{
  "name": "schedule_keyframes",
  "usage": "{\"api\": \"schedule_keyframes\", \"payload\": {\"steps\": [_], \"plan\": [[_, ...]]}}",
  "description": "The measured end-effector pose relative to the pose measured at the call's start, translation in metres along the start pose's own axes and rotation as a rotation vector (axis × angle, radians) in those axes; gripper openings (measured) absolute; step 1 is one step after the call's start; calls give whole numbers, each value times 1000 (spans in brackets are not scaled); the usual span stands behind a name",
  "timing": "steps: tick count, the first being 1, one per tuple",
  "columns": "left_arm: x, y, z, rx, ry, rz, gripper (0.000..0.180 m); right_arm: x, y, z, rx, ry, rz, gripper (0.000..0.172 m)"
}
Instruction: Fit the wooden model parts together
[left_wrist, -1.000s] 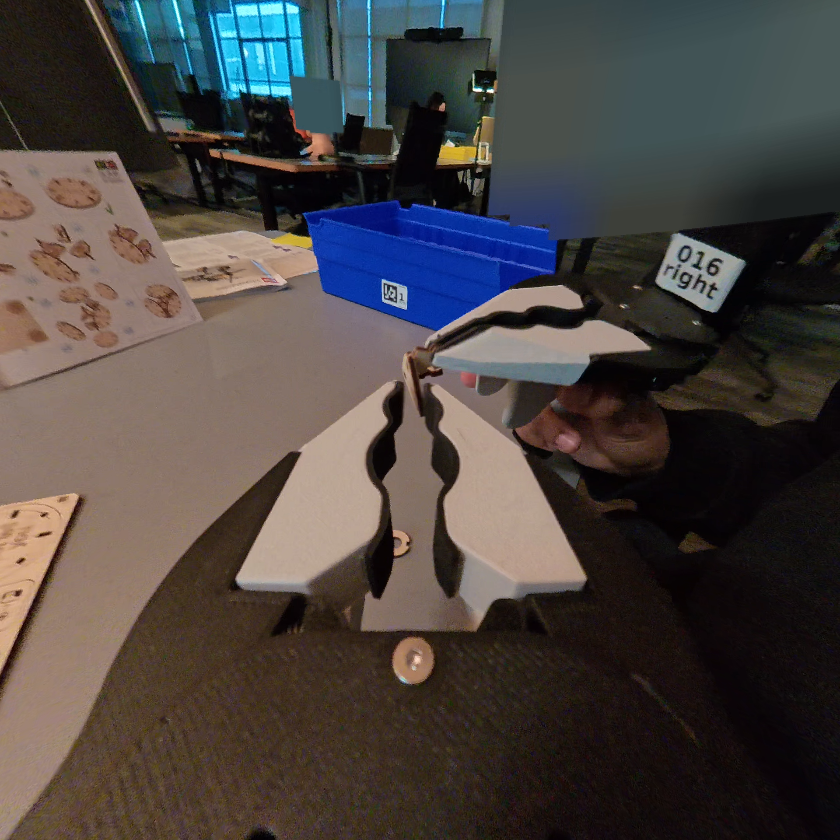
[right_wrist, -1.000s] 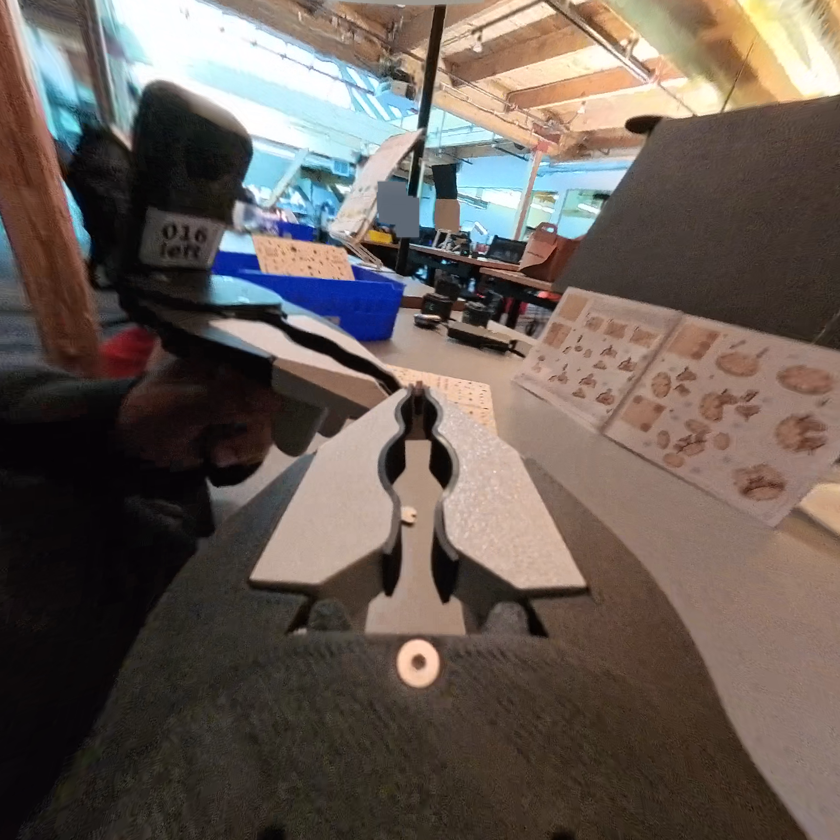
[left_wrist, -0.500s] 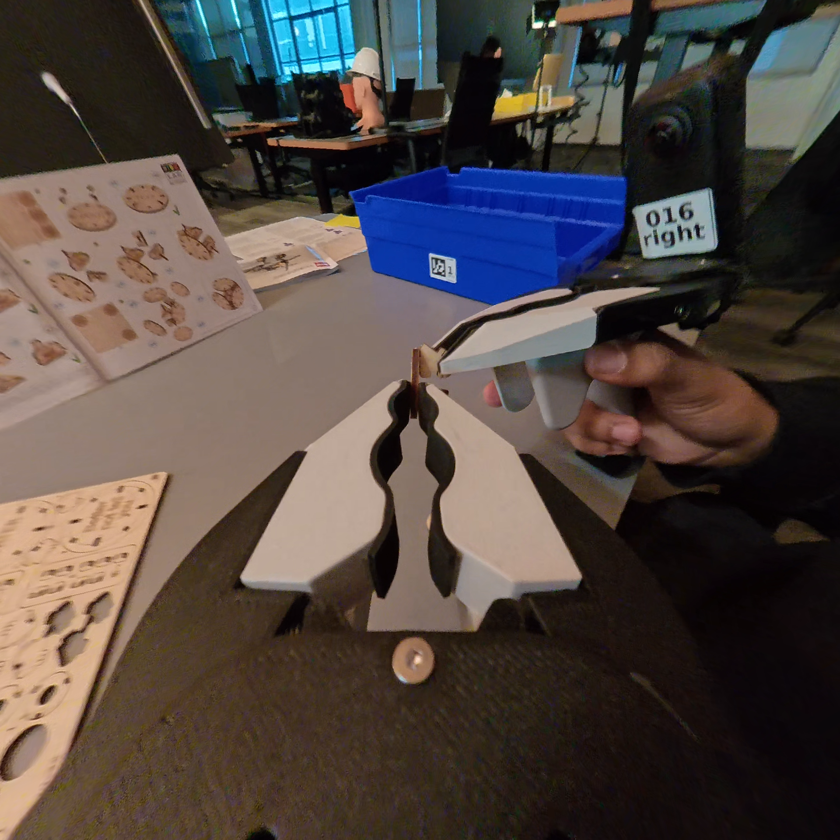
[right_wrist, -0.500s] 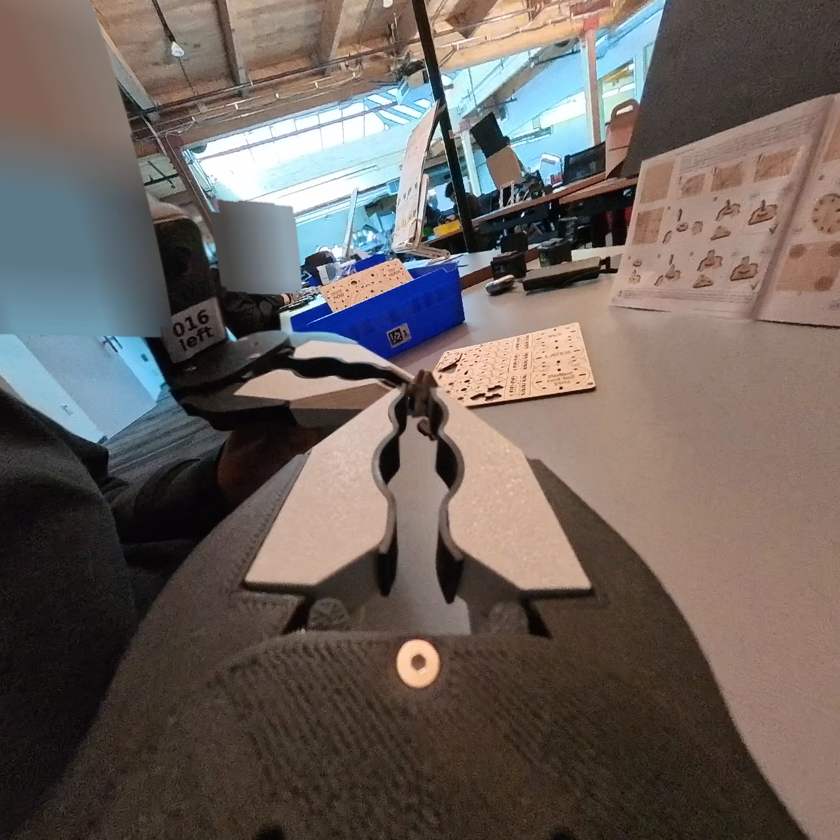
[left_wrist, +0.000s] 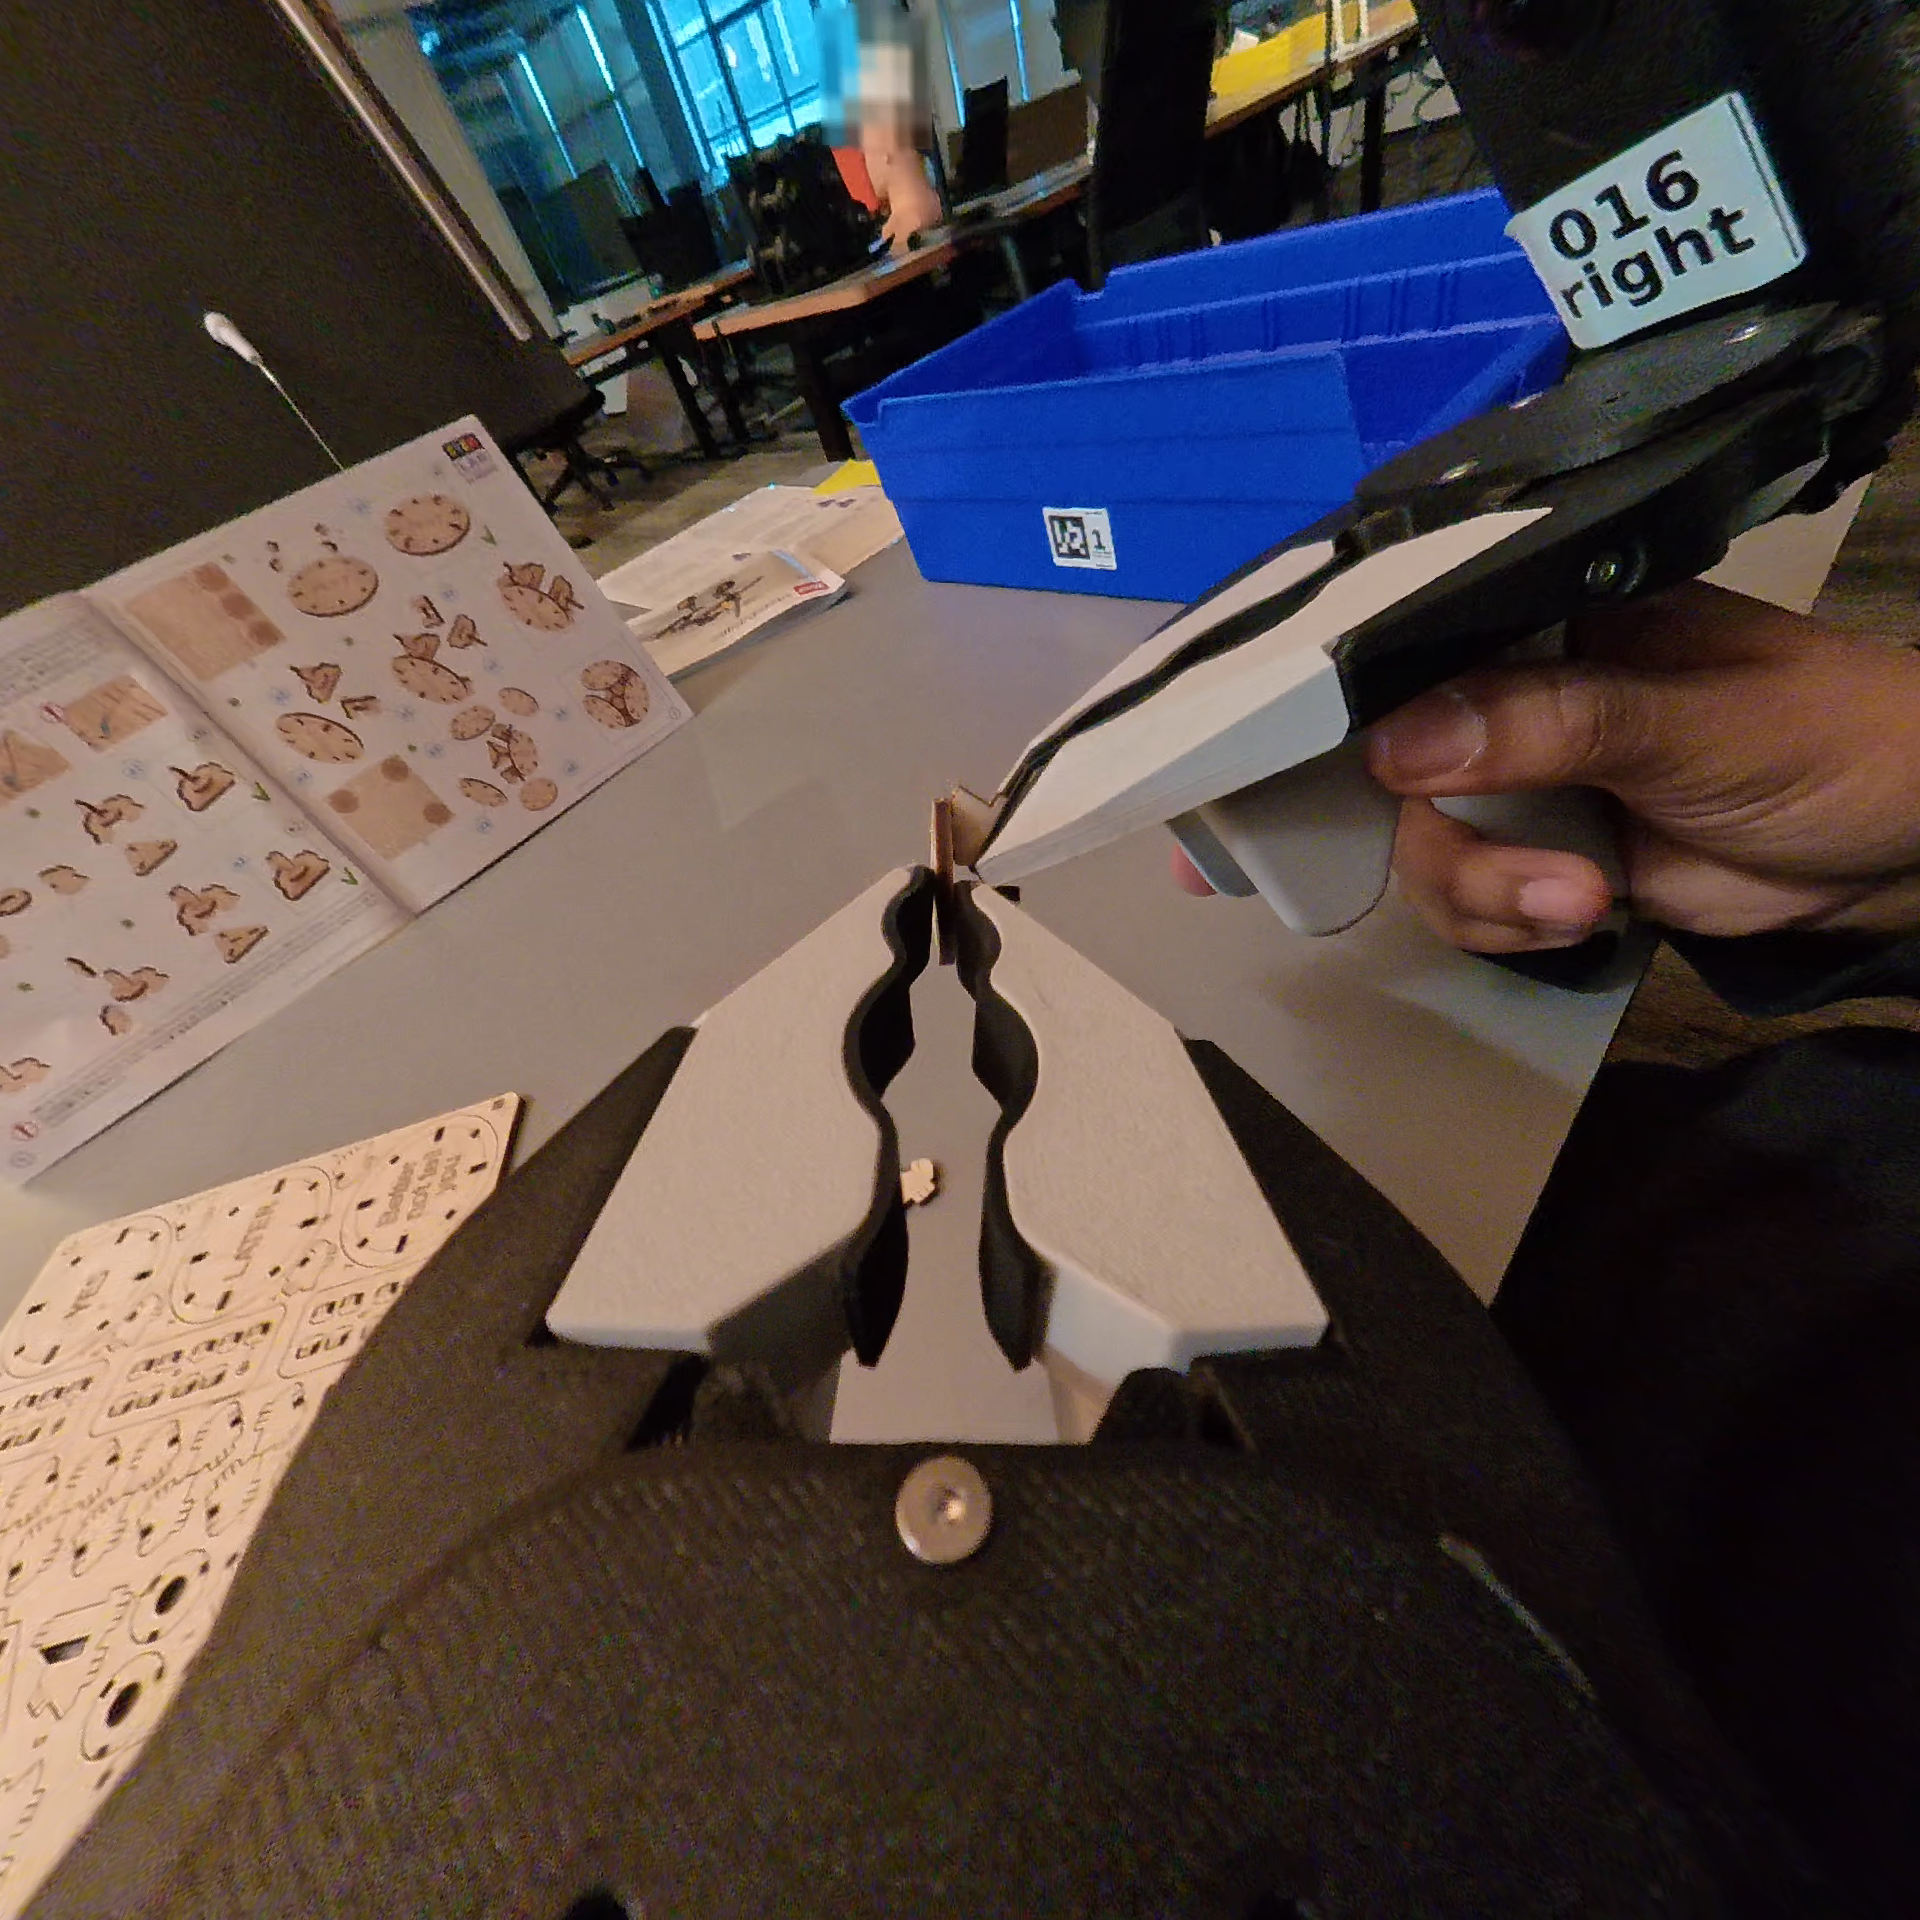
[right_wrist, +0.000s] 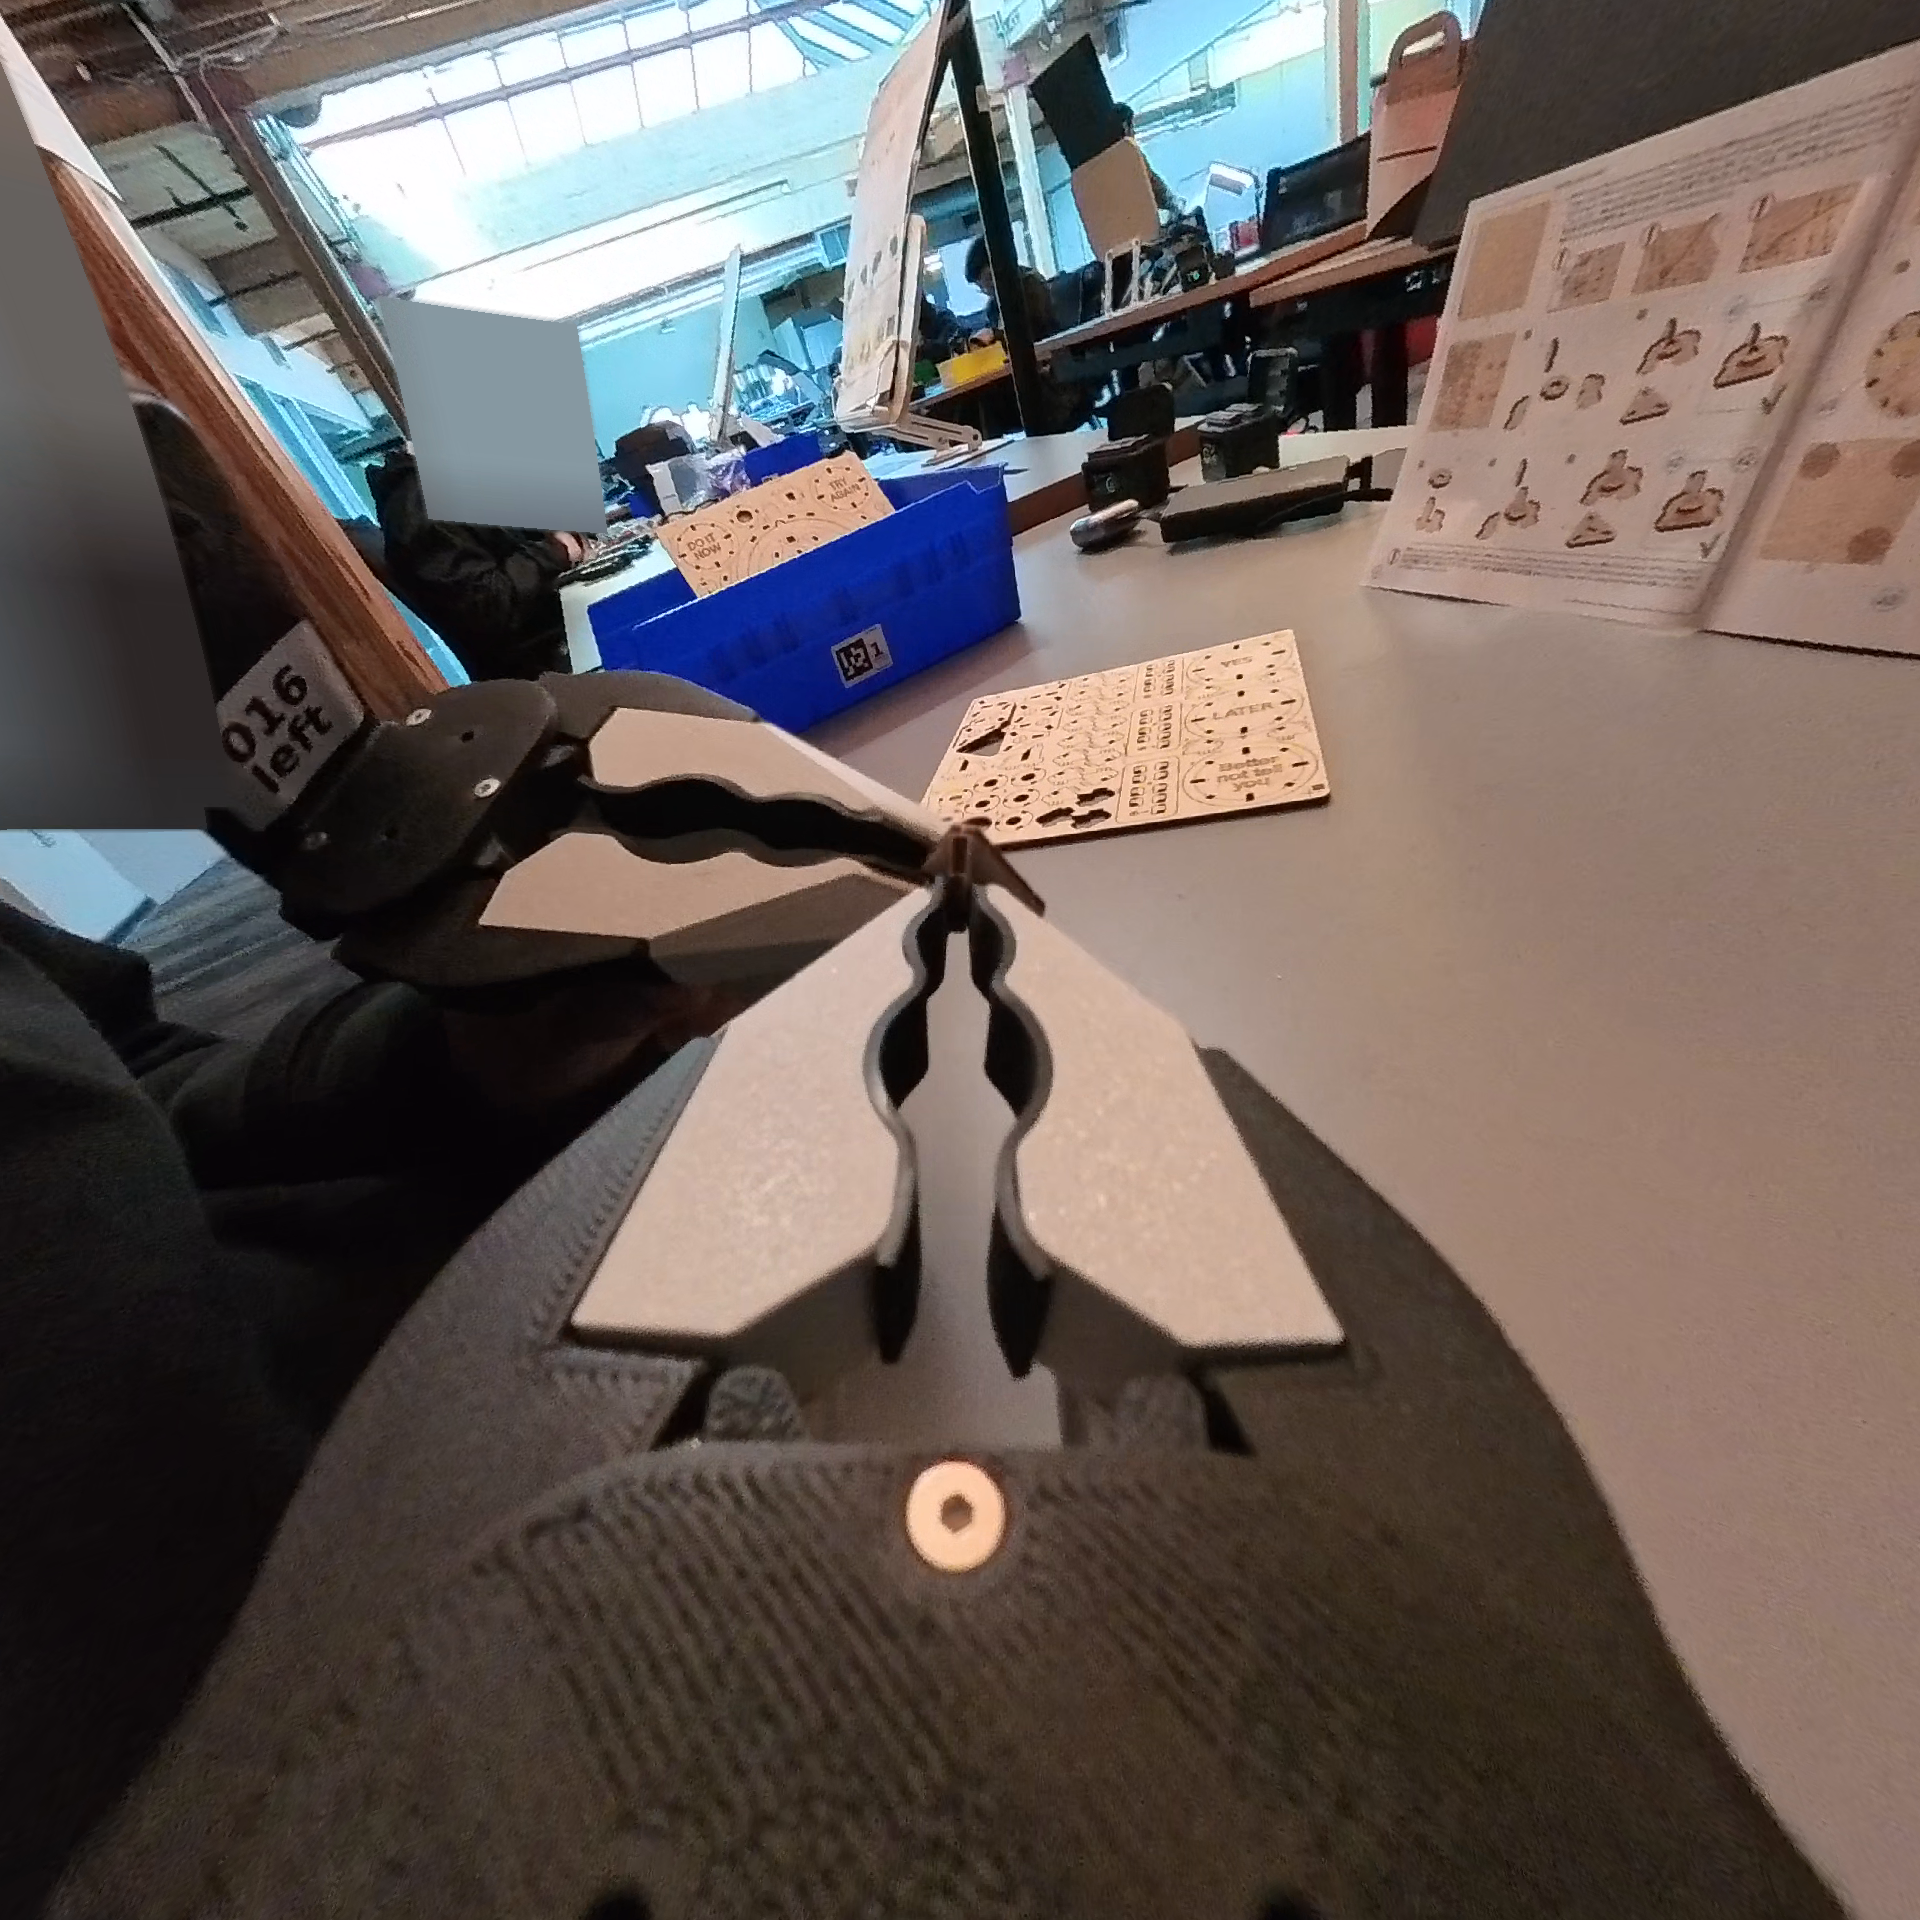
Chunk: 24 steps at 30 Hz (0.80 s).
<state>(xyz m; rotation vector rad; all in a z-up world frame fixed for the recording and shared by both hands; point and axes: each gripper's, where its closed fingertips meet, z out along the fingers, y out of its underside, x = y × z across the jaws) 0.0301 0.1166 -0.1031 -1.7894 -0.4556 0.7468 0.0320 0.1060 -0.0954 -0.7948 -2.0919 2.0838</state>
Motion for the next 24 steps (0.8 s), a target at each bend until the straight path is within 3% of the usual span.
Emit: {"api": "schedule_keyframes", "payload": {"steps": [7, 18, 24], "plan": [[1, 6, 0, 21, 121, -125, 4, -1, 4, 3, -11, -30, 24, 2], [-4, 9, 4, -50, -16, -15, 1, 0, -2, 5, 26, -10, -20, 11], [-5, 13, 7, -78, -39, -33, 2, 3, 0, 4, -4, 86, -183, 1]]}}
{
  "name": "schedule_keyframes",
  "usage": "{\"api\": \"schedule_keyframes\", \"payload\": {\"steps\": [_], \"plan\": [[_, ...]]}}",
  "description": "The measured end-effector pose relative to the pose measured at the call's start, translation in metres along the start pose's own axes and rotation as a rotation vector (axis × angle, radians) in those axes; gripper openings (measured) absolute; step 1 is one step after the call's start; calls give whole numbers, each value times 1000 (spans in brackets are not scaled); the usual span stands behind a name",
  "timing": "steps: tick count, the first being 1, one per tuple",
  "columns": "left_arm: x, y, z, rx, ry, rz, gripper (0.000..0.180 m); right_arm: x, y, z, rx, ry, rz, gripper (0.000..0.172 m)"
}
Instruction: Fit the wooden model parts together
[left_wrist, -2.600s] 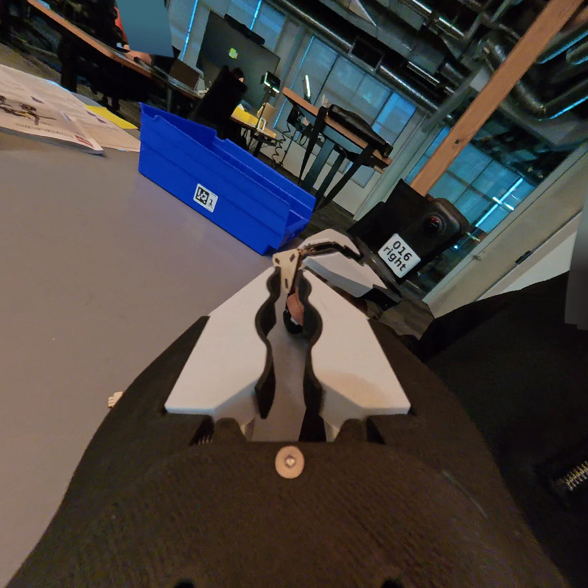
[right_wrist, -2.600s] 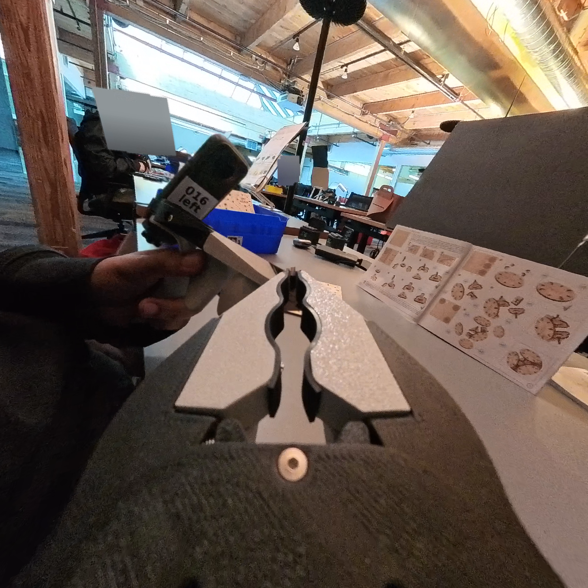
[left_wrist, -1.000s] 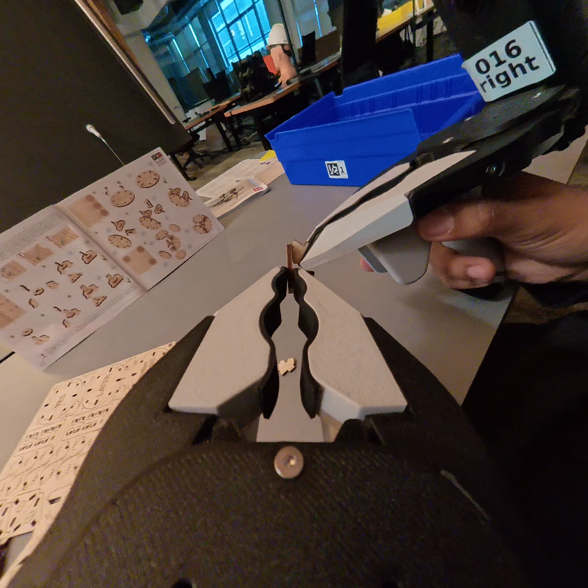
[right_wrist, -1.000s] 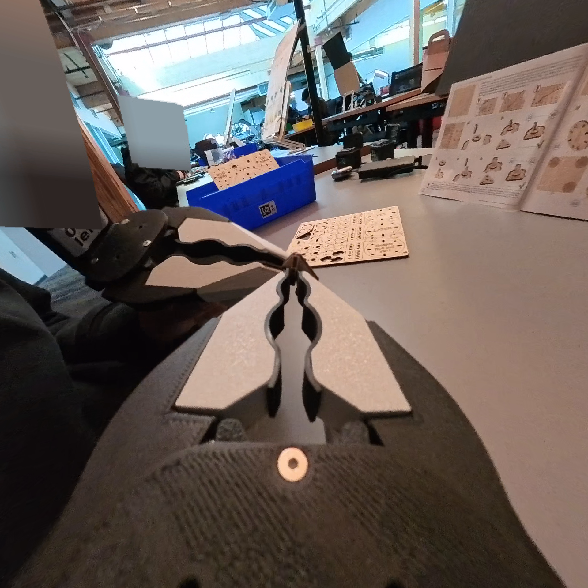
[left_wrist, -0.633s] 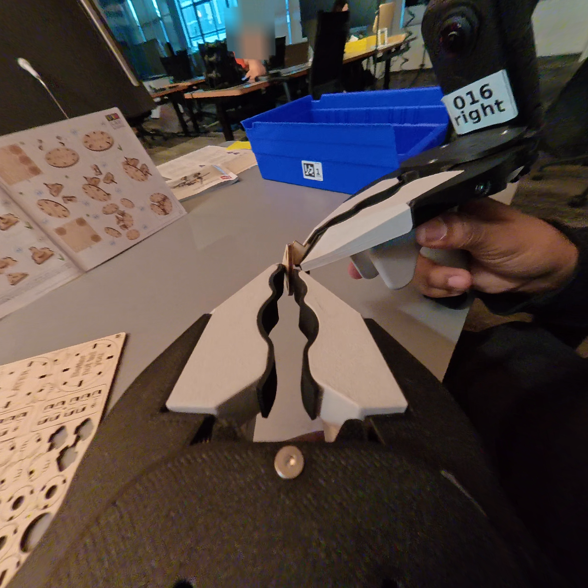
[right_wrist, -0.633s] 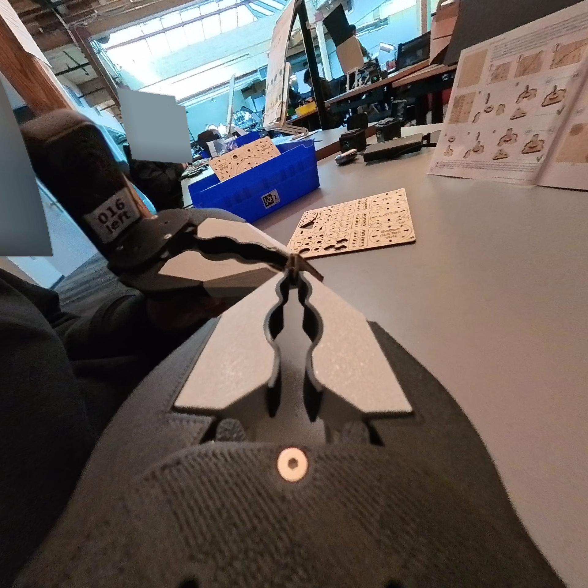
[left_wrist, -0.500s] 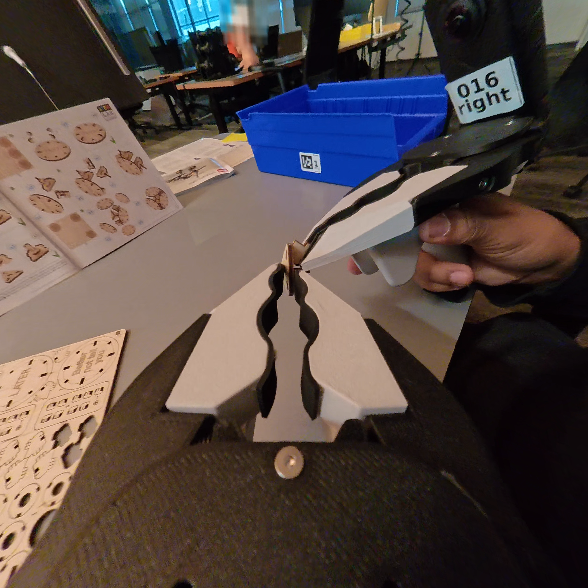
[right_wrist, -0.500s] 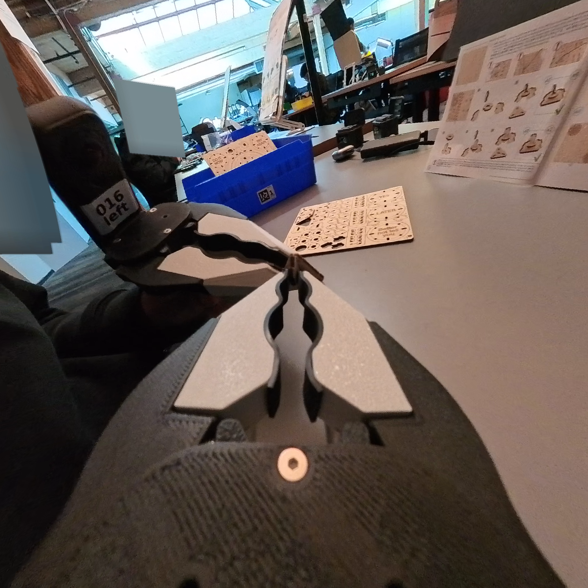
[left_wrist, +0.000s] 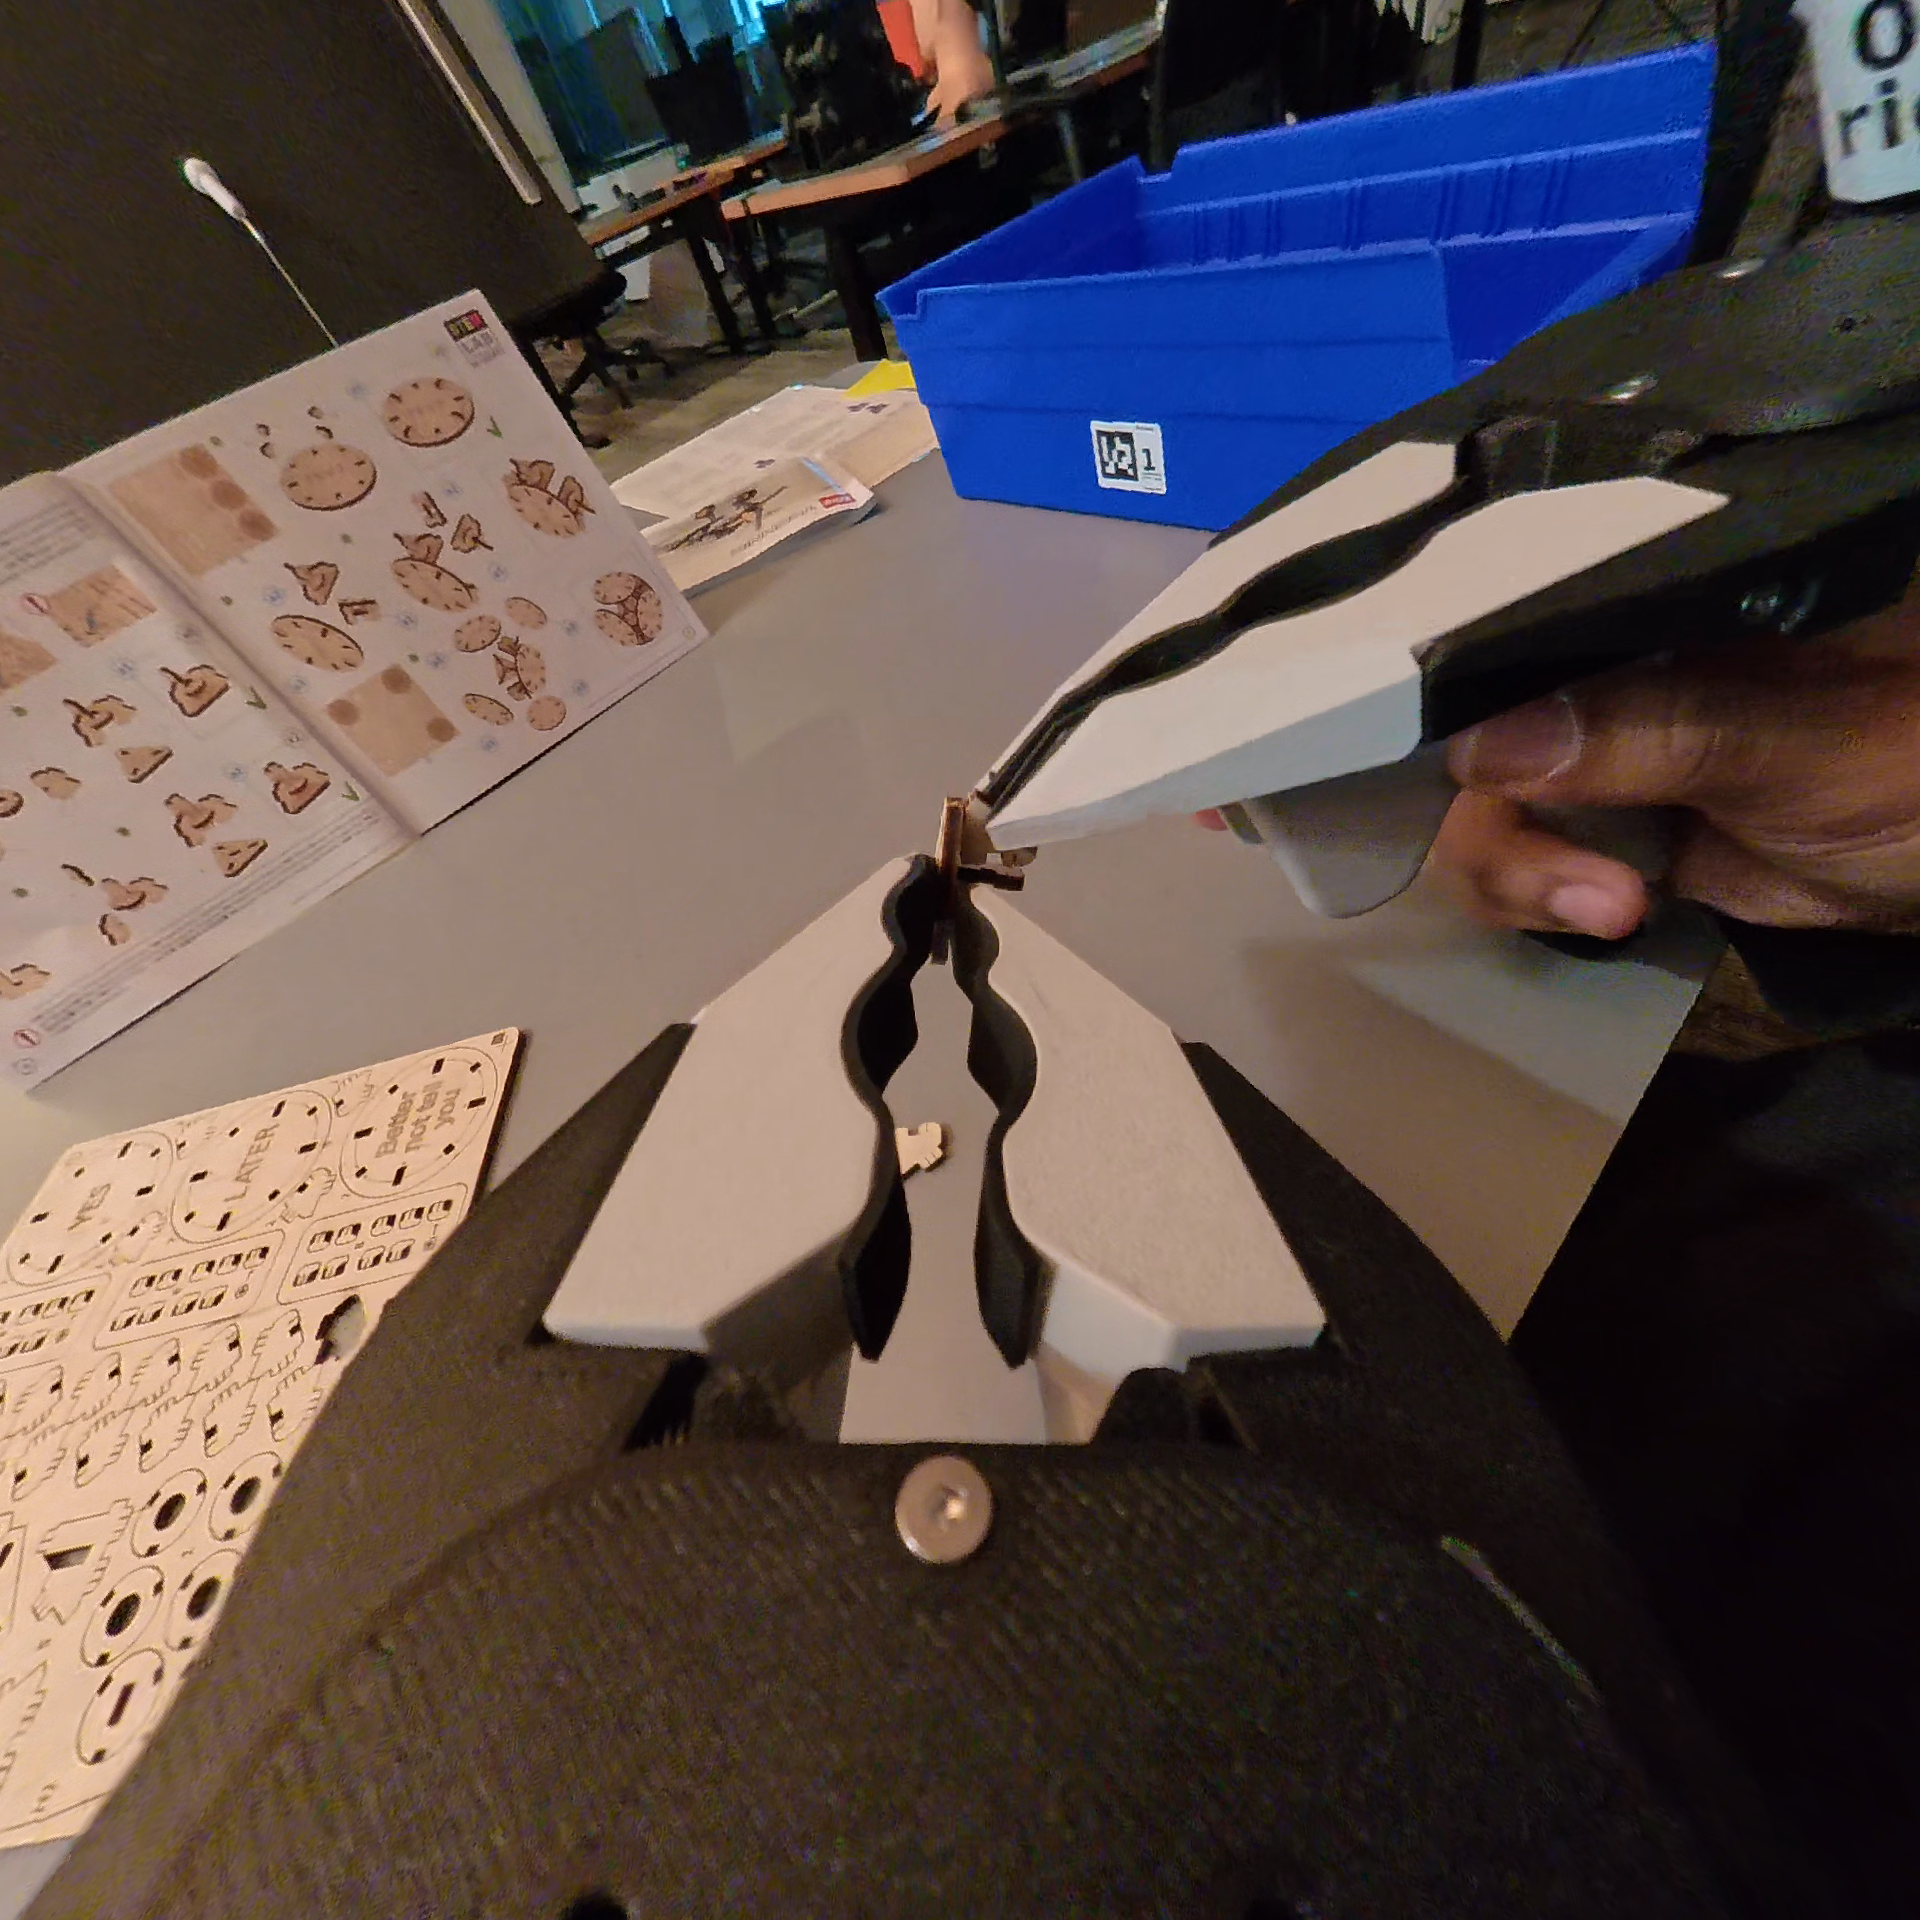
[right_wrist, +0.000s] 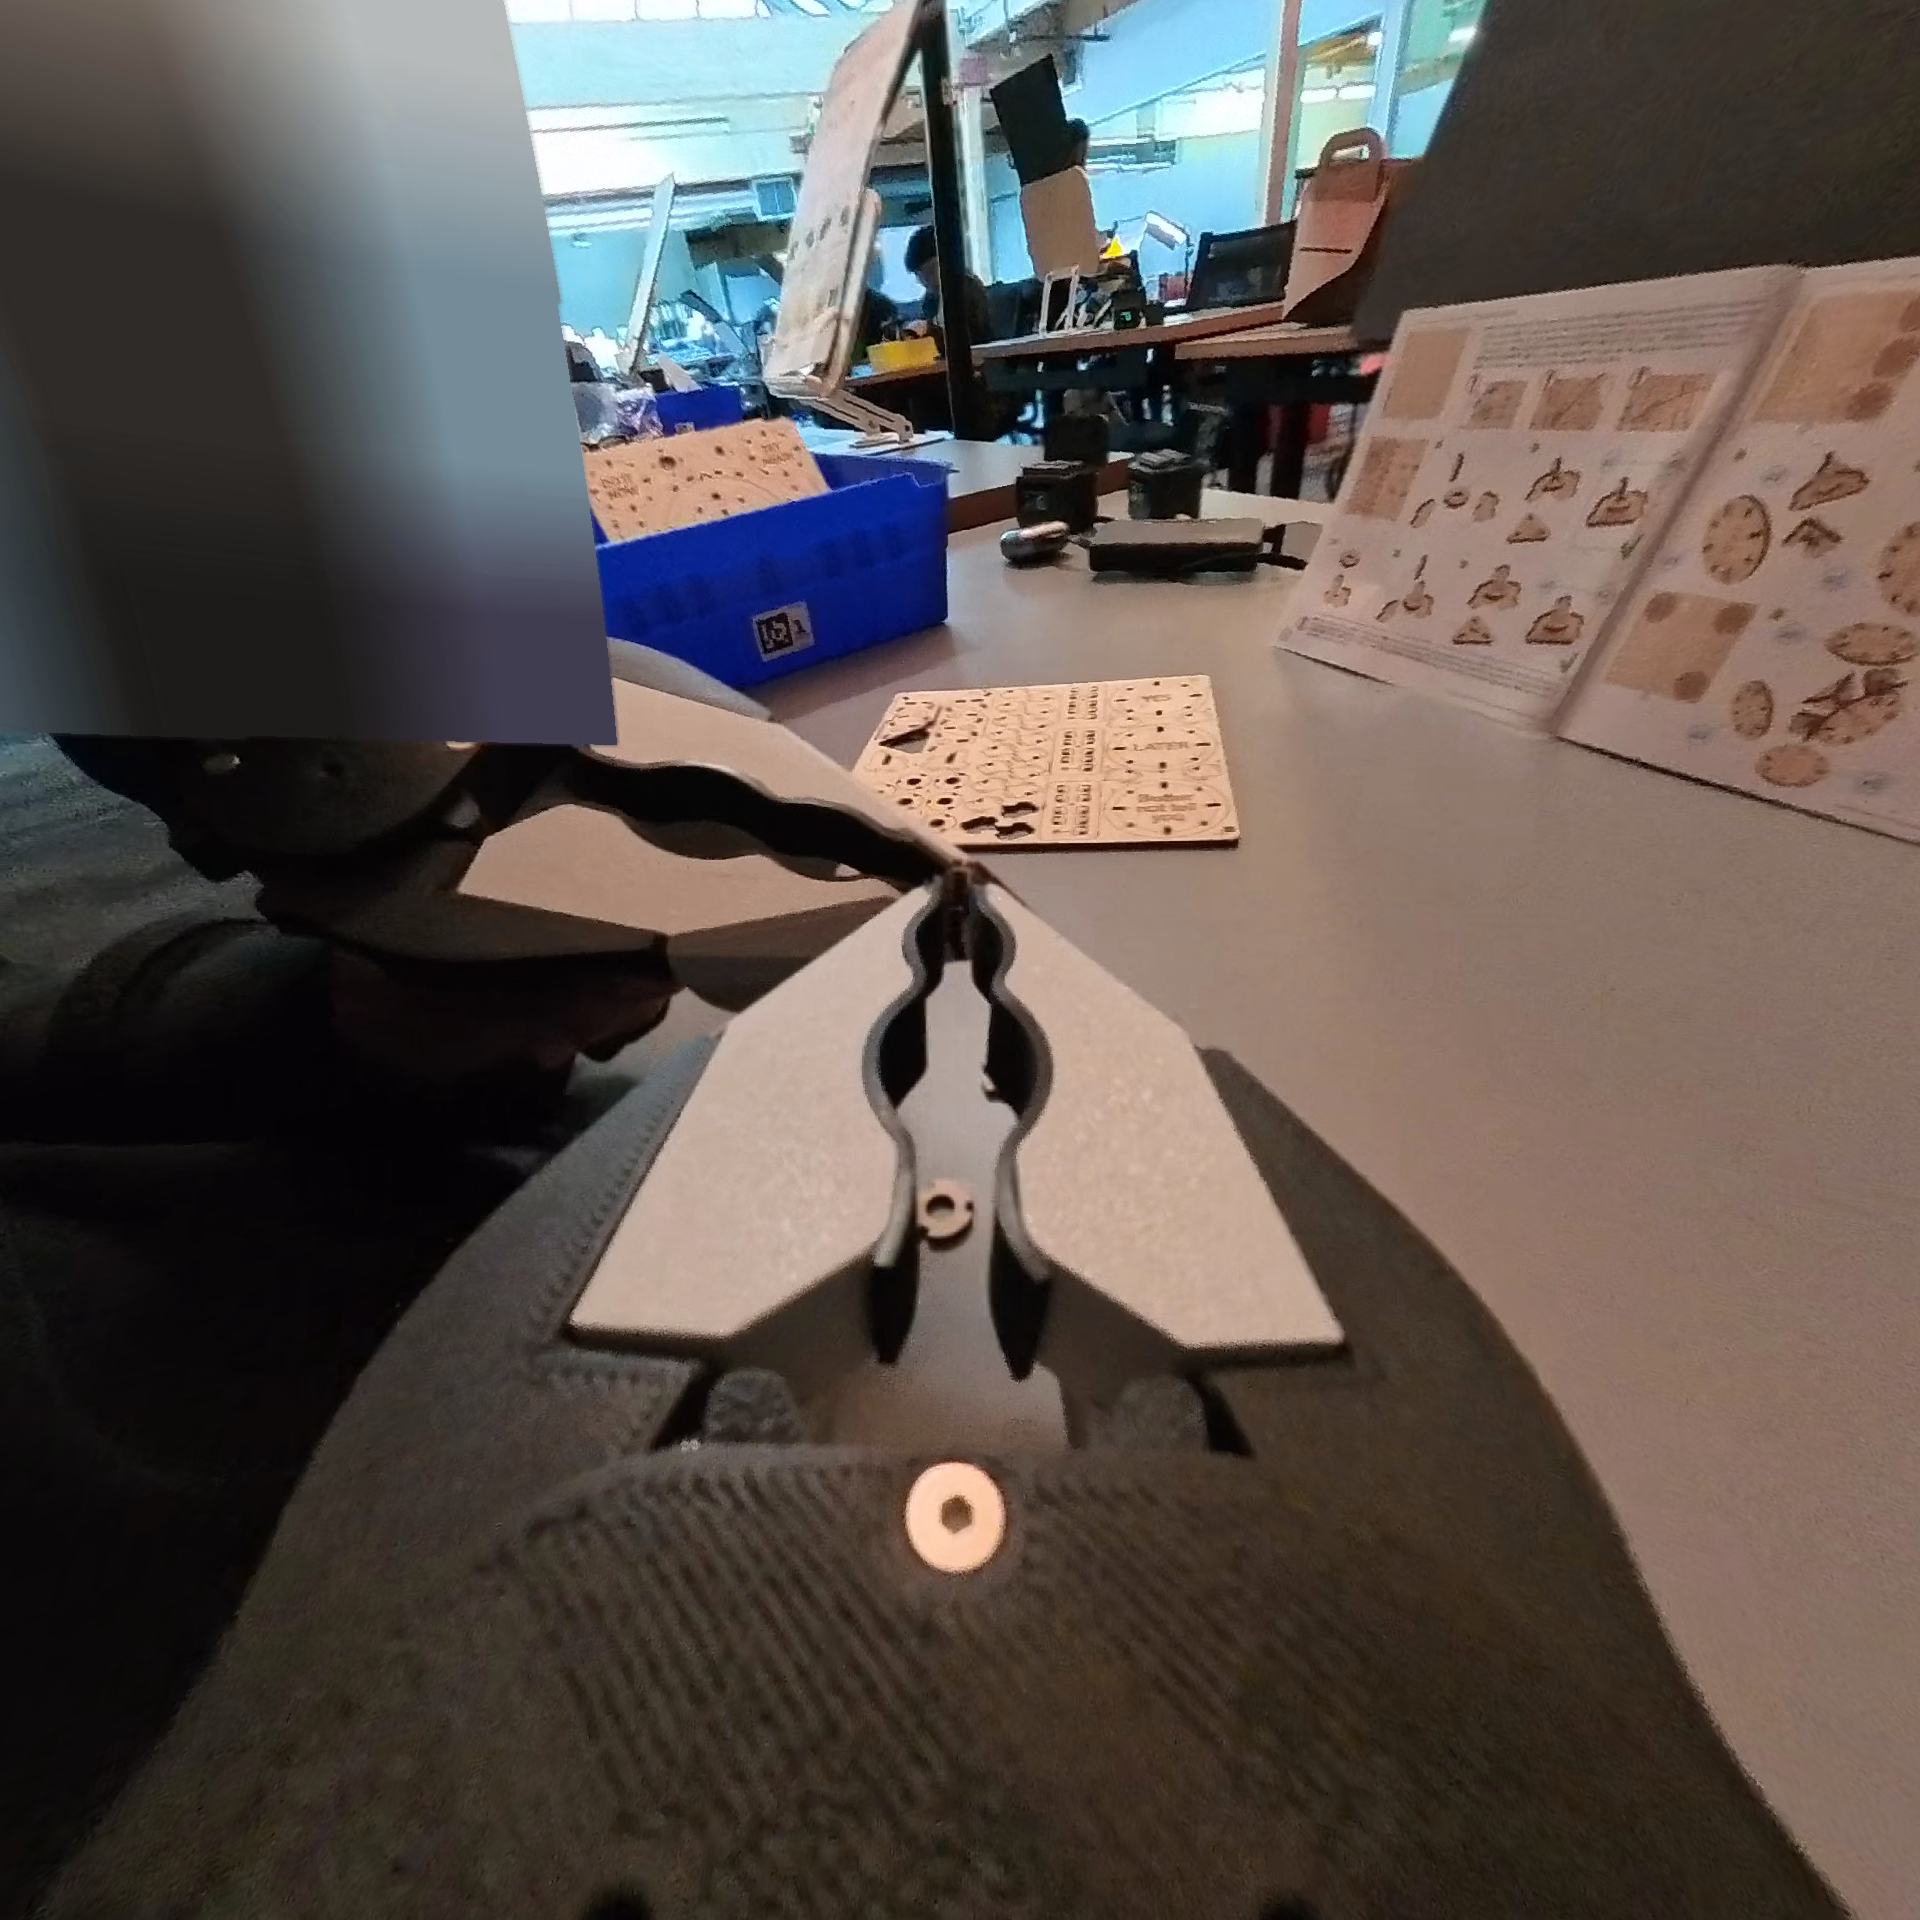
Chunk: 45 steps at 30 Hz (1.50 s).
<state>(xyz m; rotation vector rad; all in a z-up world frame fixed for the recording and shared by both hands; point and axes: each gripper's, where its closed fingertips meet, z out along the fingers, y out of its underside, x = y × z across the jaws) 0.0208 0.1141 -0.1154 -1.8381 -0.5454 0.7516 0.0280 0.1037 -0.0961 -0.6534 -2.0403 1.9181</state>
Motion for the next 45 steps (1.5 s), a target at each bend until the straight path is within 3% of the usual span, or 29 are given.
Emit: {"api": "schedule_keyframes", "payload": {"steps": [9, 15, 20, 25, 29, 32, 34, 36, 40, 45], "plan": [[3, -7, 1, -4, 18, -35, 2, 0, 2, -3, -26, 101, -184, 0], [-7, -11, 1, 44, 34, -163, 2, -1, -3, 1, -69, 215, -260, 1], [-12, -7, 8, 51, 29, -197, 2, 8, 4, 5, -31, 141, 48, 2], [-14, -11, 8, 87, 82, -343, 2, 7, 1, 5, -97, 352, -385, 2], [-12, -10, 9, 90, 108, -403, 2, 9, 1, 4, -17, 156, -24, 1], [-10, -9, 9, 97, 154, -438, 2, 8, -1, 4, -19, 210, -144, 1], [-8, -9, 8, 81, 142, -378, 2, 8, -3, 4, 0, 170, -112, 1], [-16, -7, 4, 92, 130, -422, 2, 9, -11, -3, 69, 120, -102, 0], [-28, -7, -5, 140, 202, -601, 2, 16, -17, -16, 107, 135, -256, 29], [-7, -20, -8, 193, 359, -664, 2, 1, -9, -11, 54, 193, -572, 29]]}}
